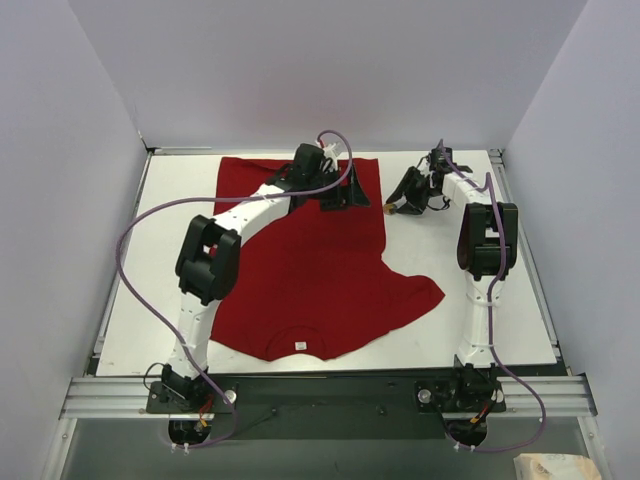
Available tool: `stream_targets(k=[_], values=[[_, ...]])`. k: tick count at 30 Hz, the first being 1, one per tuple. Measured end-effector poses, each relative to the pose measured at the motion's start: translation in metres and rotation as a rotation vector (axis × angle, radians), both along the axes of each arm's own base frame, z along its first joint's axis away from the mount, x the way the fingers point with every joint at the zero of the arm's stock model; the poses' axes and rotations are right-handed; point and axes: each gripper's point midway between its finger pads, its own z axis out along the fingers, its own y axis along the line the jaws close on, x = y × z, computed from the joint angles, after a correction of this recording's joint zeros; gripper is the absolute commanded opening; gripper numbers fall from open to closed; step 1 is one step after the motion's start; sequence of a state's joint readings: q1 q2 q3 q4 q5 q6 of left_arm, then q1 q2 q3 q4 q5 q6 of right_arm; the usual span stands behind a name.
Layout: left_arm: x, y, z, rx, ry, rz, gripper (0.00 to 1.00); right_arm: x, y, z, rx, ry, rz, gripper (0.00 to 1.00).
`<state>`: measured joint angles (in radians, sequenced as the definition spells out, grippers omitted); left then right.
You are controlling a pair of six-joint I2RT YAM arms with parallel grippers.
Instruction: Pin the brooch onto the clothing
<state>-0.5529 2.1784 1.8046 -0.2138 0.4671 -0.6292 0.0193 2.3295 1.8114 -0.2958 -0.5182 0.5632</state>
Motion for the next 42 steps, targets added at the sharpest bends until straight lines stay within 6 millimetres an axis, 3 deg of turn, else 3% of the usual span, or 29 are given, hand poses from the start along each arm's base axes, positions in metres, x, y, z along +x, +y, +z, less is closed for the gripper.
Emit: stream_targets(k=[8, 11, 13, 21, 30, 42], values=[[0.019, -0.031, -0.018, -0.029, 0.025, -0.01, 0.89, 0.002, -0.002, 0.001, -0.018, -0.005, 0.01, 0.45], [0.026, -0.041, -0.026, -0.04, 0.041, -0.002, 0.85, 0.007, -0.004, 0.001, -0.031, -0.012, 0.007, 0.43], [0.031, -0.045, -0.03, -0.052, 0.053, 0.008, 0.76, 0.011, -0.005, 0.001, -0.038, -0.019, 0.006, 0.42], [0.058, -0.071, -0.046, -0.106, 0.073, 0.037, 0.7, 0.023, -0.001, 0.0, -0.023, -0.041, 0.022, 0.39], [0.054, -0.074, -0.096, -0.08, 0.197, 0.082, 0.66, 0.019, 0.005, -0.003, 0.016, -0.035, 0.037, 0.36], [0.05, -0.082, -0.1, -0.1, 0.223, 0.081, 0.6, 0.003, 0.012, -0.003, 0.064, -0.014, 0.054, 0.32]])
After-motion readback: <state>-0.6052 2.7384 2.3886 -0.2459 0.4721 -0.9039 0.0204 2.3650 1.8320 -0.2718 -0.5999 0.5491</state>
